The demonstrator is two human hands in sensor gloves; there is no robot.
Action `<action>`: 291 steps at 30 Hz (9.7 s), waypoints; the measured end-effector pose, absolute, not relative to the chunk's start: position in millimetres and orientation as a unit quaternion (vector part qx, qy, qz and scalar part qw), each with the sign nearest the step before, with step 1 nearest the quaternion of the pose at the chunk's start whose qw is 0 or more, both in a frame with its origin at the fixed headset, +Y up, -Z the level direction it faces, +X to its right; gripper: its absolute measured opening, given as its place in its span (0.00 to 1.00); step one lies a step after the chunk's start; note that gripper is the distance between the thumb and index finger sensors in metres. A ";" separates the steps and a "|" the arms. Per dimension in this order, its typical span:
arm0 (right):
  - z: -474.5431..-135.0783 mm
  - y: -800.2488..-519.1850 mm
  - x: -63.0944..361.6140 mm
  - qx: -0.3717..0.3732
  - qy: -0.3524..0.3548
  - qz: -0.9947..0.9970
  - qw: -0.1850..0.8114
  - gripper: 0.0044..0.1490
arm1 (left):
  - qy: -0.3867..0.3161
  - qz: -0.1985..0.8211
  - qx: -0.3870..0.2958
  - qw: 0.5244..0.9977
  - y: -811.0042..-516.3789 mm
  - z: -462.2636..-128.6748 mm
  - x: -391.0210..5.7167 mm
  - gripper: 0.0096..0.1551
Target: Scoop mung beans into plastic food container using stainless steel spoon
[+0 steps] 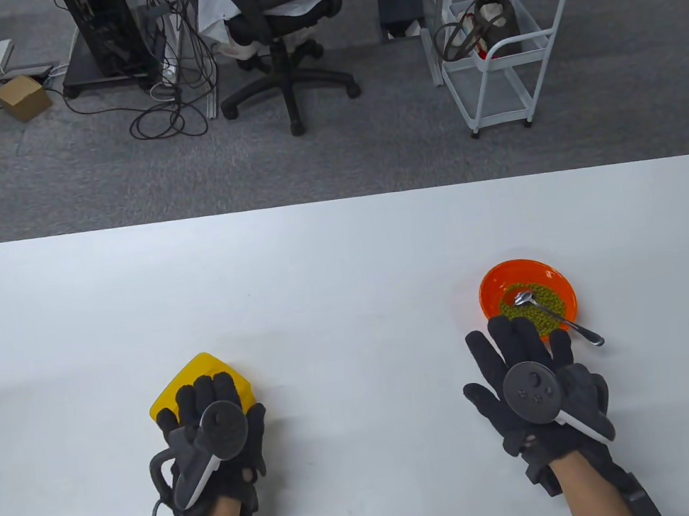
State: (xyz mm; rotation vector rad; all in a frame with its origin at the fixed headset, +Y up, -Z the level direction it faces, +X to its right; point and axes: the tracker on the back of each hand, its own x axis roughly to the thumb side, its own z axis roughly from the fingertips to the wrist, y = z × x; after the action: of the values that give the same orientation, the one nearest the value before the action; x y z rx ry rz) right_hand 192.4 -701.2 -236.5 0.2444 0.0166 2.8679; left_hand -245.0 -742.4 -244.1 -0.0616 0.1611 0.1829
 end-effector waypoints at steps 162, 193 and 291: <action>-276.6 -749.4 302.1 -0.209 0.040 0.971 0.108 0.47 | 0.038 0.084 0.018 0.996 -729.3 -246.4 -254.1 0.42; -276.3 -736.7 289.0 -0.170 -0.082 0.977 0.098 0.29 | 0.040 0.073 0.009 0.996 -728.8 -247.1 -250.9 0.43; -260.3 -714.1 177.5 0.064 -0.068 0.970 0.225 0.29 | 0.043 0.062 -0.018 0.997 -732.7 -249.2 -248.3 0.43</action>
State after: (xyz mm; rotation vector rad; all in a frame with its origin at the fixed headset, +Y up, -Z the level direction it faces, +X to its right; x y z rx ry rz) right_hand 177.5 -714.1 -260.3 0.1761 -0.1879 2.6761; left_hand -248.3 -732.7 -249.2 -0.0368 0.0867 0.1249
